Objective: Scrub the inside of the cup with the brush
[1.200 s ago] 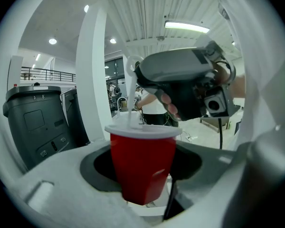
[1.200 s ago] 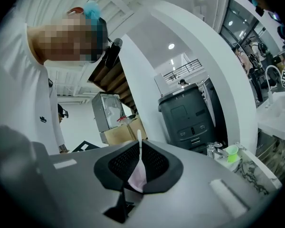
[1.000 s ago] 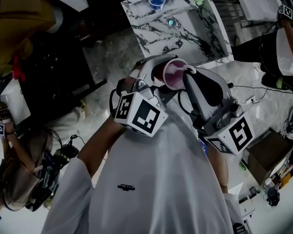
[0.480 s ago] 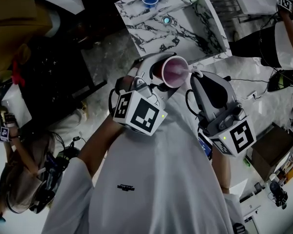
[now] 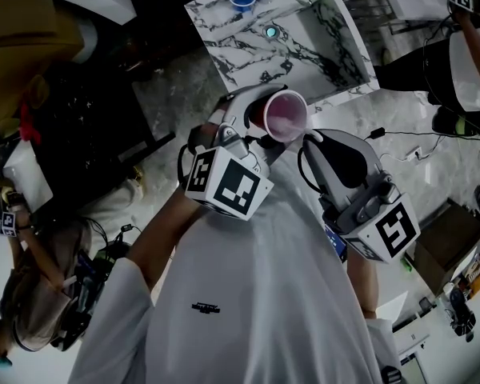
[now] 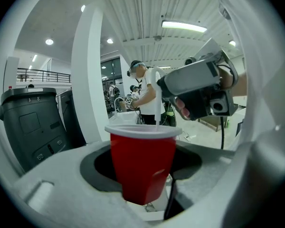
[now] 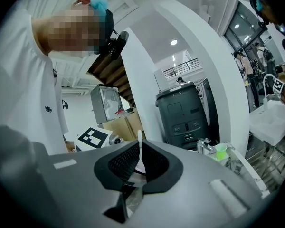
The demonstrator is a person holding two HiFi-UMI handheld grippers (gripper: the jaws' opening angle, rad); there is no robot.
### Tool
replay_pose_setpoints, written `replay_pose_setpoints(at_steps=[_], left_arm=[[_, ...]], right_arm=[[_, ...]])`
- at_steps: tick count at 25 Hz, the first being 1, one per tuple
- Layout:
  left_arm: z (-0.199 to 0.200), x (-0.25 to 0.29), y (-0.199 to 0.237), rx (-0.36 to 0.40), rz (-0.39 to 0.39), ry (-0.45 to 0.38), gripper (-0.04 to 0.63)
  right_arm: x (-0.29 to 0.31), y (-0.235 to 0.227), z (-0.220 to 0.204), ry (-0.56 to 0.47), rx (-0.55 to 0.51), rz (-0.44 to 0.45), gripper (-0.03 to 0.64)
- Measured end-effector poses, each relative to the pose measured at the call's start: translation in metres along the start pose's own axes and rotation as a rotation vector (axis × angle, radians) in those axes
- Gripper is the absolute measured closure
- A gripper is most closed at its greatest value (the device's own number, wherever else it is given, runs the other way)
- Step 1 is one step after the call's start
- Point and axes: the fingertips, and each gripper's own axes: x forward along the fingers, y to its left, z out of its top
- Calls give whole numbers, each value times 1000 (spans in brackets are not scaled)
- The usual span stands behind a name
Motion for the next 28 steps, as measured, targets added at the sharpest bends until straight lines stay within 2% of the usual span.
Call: replay_pose_setpoints(at_steps=[7, 15, 24, 28], left_arm=[[-5, -3, -1, 6, -8, 8, 337], [-1, -6, 1, -10, -3, -4, 337], [2, -12, 10, -8, 12, -18, 337], [2, -13, 13, -9, 20, -17, 337]], right_arm=[[16, 9, 6, -22, 11, 45, 594], [34, 2, 27, -84, 25, 39, 594], [34, -15, 7, -7, -77, -21, 594], [29, -15, 2, 20, -90, -24, 594]])
